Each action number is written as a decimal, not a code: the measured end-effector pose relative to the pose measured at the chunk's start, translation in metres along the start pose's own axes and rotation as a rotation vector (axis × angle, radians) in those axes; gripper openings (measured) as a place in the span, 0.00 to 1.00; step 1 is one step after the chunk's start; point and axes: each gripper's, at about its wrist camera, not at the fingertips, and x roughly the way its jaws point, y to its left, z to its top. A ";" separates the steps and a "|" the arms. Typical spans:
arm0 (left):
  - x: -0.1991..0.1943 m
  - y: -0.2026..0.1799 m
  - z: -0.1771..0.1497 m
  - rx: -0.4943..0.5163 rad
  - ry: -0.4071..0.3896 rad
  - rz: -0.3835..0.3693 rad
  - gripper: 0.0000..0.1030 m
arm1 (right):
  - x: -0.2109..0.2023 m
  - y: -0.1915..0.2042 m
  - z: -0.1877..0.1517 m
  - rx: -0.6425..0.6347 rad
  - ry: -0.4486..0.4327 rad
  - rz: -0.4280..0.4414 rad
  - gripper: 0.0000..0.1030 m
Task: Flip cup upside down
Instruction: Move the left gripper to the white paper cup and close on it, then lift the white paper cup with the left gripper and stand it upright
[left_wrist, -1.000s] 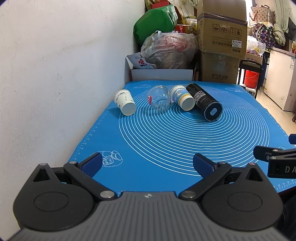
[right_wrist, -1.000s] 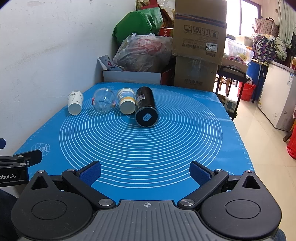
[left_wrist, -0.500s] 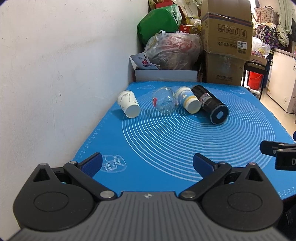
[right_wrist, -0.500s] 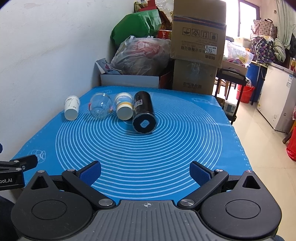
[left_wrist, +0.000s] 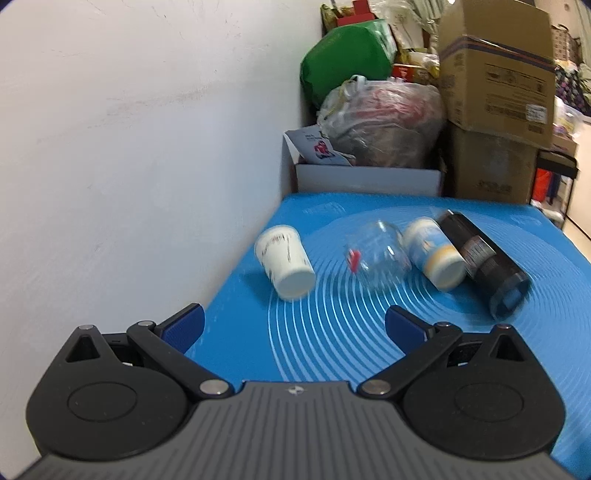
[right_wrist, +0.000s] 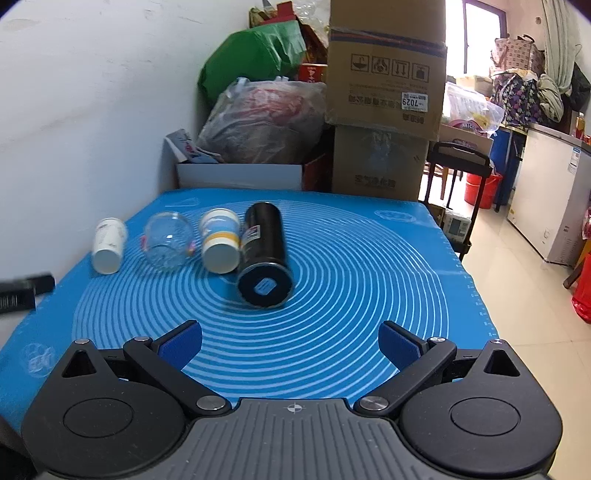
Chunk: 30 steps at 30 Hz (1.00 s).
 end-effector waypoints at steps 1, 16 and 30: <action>0.012 0.000 0.006 -0.004 -0.004 0.010 1.00 | 0.005 -0.002 0.001 0.004 0.004 -0.002 1.00; 0.185 0.009 0.041 -0.081 0.135 0.148 1.00 | 0.068 -0.008 0.004 0.002 0.068 -0.032 1.00; 0.226 0.014 0.030 -0.105 0.237 0.030 0.63 | 0.087 -0.005 -0.001 -0.010 0.097 -0.044 1.00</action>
